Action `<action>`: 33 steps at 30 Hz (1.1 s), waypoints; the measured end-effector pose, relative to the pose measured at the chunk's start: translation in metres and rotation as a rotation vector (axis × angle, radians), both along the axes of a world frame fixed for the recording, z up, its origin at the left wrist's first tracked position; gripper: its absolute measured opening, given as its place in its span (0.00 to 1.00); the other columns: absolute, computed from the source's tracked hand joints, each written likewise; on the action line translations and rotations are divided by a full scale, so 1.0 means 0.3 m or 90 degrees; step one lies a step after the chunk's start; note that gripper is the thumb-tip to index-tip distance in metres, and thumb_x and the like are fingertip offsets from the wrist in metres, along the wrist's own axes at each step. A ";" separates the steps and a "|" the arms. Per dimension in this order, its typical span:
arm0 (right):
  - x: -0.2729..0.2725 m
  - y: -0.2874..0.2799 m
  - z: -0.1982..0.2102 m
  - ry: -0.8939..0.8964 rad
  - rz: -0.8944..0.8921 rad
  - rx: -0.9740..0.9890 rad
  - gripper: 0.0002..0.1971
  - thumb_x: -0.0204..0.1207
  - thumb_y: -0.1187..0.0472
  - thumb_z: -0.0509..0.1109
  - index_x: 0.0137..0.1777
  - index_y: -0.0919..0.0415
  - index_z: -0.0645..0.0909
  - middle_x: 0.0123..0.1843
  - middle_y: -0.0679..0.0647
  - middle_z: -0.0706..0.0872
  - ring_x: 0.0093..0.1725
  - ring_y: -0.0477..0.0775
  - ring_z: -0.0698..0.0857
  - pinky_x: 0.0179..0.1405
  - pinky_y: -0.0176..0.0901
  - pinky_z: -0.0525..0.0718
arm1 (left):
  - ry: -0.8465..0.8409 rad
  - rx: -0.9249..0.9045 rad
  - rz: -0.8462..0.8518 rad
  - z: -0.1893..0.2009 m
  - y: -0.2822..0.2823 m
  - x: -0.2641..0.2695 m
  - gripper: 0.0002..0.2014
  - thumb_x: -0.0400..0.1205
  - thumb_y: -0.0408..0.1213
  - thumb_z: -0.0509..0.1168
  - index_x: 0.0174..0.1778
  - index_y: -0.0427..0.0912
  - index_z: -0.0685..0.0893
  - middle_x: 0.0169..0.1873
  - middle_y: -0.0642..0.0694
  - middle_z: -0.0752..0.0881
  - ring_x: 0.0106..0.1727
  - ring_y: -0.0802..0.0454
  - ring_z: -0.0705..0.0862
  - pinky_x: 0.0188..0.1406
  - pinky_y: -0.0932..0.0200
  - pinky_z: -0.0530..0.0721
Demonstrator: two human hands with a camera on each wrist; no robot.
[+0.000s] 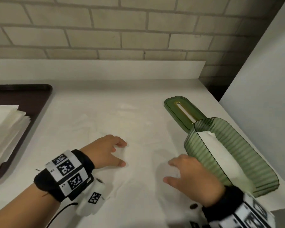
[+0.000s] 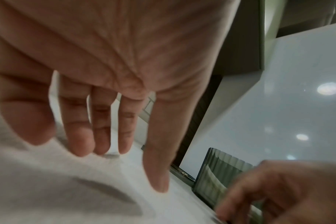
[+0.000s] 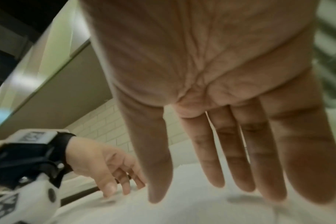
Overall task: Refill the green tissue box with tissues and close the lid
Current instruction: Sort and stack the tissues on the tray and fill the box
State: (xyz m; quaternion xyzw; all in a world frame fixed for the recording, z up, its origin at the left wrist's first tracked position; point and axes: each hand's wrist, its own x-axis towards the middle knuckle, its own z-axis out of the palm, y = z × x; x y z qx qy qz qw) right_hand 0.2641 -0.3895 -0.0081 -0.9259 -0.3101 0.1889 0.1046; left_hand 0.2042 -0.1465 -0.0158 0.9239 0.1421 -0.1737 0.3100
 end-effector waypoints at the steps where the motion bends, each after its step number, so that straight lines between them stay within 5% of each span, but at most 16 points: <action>1: 0.015 0.026 -0.009 -0.006 0.000 -0.024 0.30 0.76 0.42 0.65 0.75 0.55 0.68 0.70 0.50 0.73 0.71 0.48 0.72 0.70 0.35 0.66 | -0.006 -0.006 0.005 -0.004 0.003 -0.003 0.30 0.71 0.48 0.76 0.68 0.56 0.73 0.62 0.57 0.74 0.56 0.60 0.77 0.54 0.69 0.73; 5: 0.072 0.117 -0.022 -0.002 -0.028 -0.104 0.33 0.74 0.43 0.69 0.74 0.59 0.67 0.69 0.55 0.72 0.68 0.55 0.74 0.69 0.46 0.74 | -0.016 -0.031 0.026 -0.008 0.018 -0.021 0.34 0.69 0.46 0.77 0.71 0.55 0.71 0.64 0.55 0.71 0.58 0.60 0.77 0.57 0.67 0.75; 14: 0.081 0.169 0.014 0.057 -0.047 -0.188 0.21 0.72 0.44 0.72 0.55 0.61 0.79 0.58 0.54 0.79 0.57 0.53 0.79 0.58 0.42 0.79 | -0.037 -0.074 0.010 -0.014 0.053 -0.052 0.33 0.70 0.47 0.76 0.70 0.55 0.70 0.65 0.57 0.69 0.59 0.61 0.78 0.59 0.66 0.77; 17: 0.071 0.153 0.008 0.048 -0.065 -0.137 0.16 0.72 0.47 0.73 0.38 0.54 0.71 0.39 0.44 0.71 0.37 0.42 0.71 0.35 0.31 0.70 | -0.044 -0.065 -0.001 -0.018 0.056 -0.053 0.30 0.72 0.45 0.75 0.69 0.53 0.72 0.65 0.55 0.70 0.59 0.61 0.78 0.59 0.67 0.76; 19: 0.057 0.142 -0.004 0.039 -0.081 -0.087 0.21 0.71 0.50 0.75 0.32 0.50 0.62 0.35 0.43 0.67 0.33 0.40 0.67 0.28 0.31 0.64 | -0.046 -0.054 -0.017 -0.020 0.051 -0.049 0.28 0.74 0.44 0.73 0.69 0.52 0.72 0.65 0.54 0.70 0.58 0.60 0.78 0.57 0.68 0.74; 23: 0.028 0.101 0.027 -0.057 -0.135 0.062 0.09 0.76 0.53 0.71 0.50 0.57 0.82 0.39 0.45 0.76 0.40 0.46 0.75 0.28 0.26 0.66 | -0.044 -0.003 -0.073 -0.021 0.041 -0.031 0.22 0.80 0.41 0.67 0.70 0.52 0.72 0.68 0.52 0.68 0.59 0.57 0.77 0.58 0.69 0.72; 27: 0.011 0.017 0.145 -0.145 -0.153 0.129 0.10 0.80 0.55 0.66 0.38 0.56 0.83 0.30 0.48 0.80 0.31 0.46 0.78 0.28 0.30 0.71 | -0.022 0.103 -0.153 -0.028 0.010 -0.019 0.15 0.86 0.39 0.55 0.69 0.51 0.72 0.70 0.49 0.65 0.62 0.50 0.77 0.65 0.59 0.75; 30: 0.024 -0.077 0.262 -0.131 -0.203 0.189 0.11 0.79 0.53 0.67 0.37 0.54 0.85 0.26 0.53 0.82 0.23 0.47 0.78 0.26 0.31 0.73 | 0.007 0.185 -0.218 -0.017 -0.011 -0.006 0.15 0.85 0.39 0.57 0.68 0.49 0.71 0.70 0.48 0.64 0.59 0.49 0.78 0.62 0.55 0.78; 33: 0.066 -0.196 0.360 -0.056 -0.283 0.249 0.13 0.73 0.43 0.70 0.39 0.50 0.89 0.32 0.55 0.90 0.28 0.58 0.85 0.33 0.40 0.83 | 0.021 0.239 -0.252 0.009 -0.016 0.017 0.14 0.83 0.39 0.60 0.65 0.50 0.72 0.67 0.50 0.65 0.50 0.53 0.78 0.57 0.56 0.81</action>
